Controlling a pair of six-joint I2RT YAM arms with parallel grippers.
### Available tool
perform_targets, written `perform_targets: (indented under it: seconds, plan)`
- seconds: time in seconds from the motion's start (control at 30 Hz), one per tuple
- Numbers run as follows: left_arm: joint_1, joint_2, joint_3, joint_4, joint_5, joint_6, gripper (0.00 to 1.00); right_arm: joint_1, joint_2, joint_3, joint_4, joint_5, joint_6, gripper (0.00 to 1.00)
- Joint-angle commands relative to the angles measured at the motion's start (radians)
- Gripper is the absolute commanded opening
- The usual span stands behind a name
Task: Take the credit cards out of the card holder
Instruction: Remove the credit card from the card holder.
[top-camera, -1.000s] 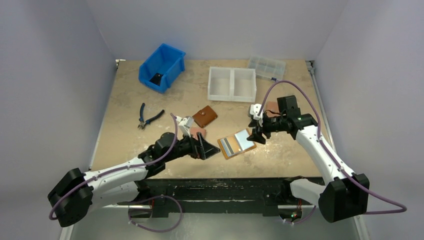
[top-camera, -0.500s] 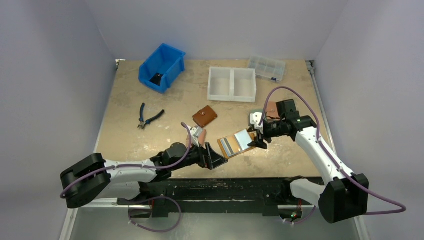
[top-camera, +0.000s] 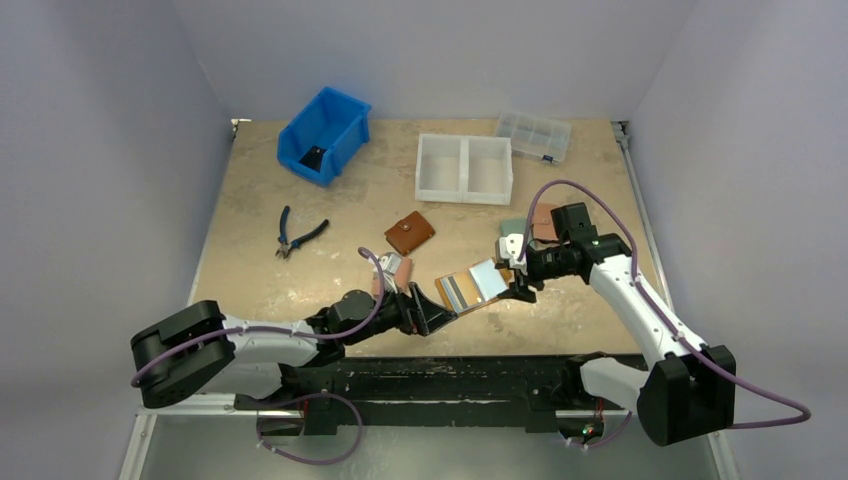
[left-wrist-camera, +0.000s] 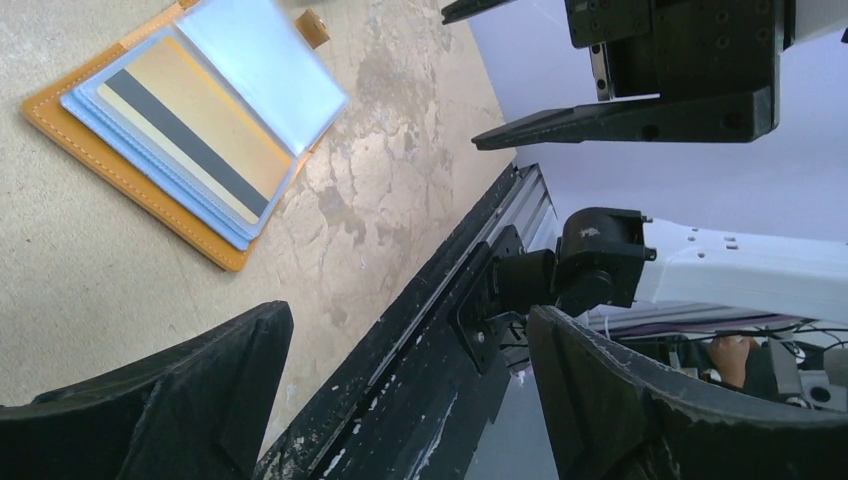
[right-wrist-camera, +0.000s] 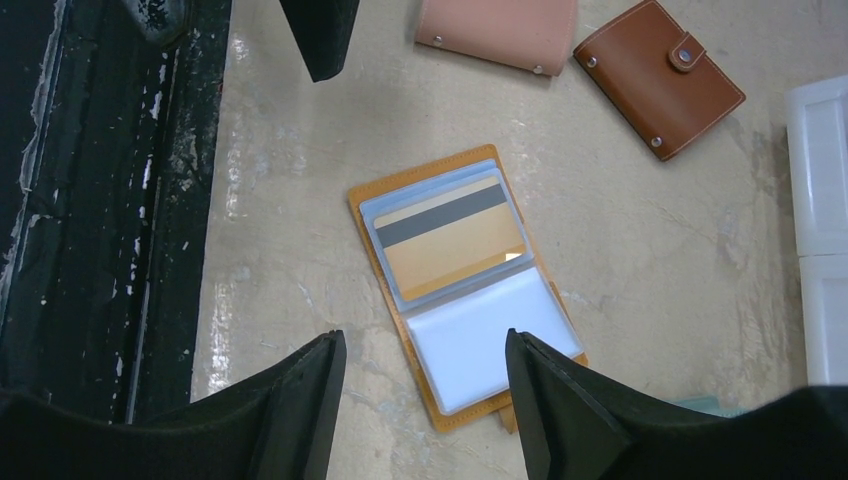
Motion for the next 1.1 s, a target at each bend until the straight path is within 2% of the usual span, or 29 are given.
perform_targets:
  seconds: [0.0,0.13,0.37,0.43,0.53,0.7,1.07]
  plan:
    - [-0.005,0.026,-0.009,0.100,-0.053,-0.041,0.95,-0.005,0.004,-0.012,-0.012,-0.019,-0.017,0.67]
    - [-0.005,0.056,0.010,0.104,-0.069,-0.053,0.89,0.000,0.006,-0.026,0.051,0.002,0.064,0.63]
    - [-0.005,0.095,0.028,0.103,-0.101,-0.059,0.82,0.061,0.060,-0.018,0.223,0.130,0.319,0.36]
    - [-0.005,0.108,0.031,0.111,-0.110,-0.054,0.78,0.086,0.096,-0.001,0.239,0.167,0.383,0.32]
    - [-0.005,0.146,0.031,0.152,-0.118,-0.044,0.70,0.109,0.169,0.052,0.224,0.175,0.475,0.31]
    - [-0.004,0.216,0.042,0.241,-0.123,-0.028,0.60,0.110,0.292,0.139,0.132,0.047,0.569,0.32]
    - [0.036,0.314,0.084,0.272,-0.122,-0.016,0.53,0.112,0.434,0.172,0.213,-0.028,0.766,0.35]
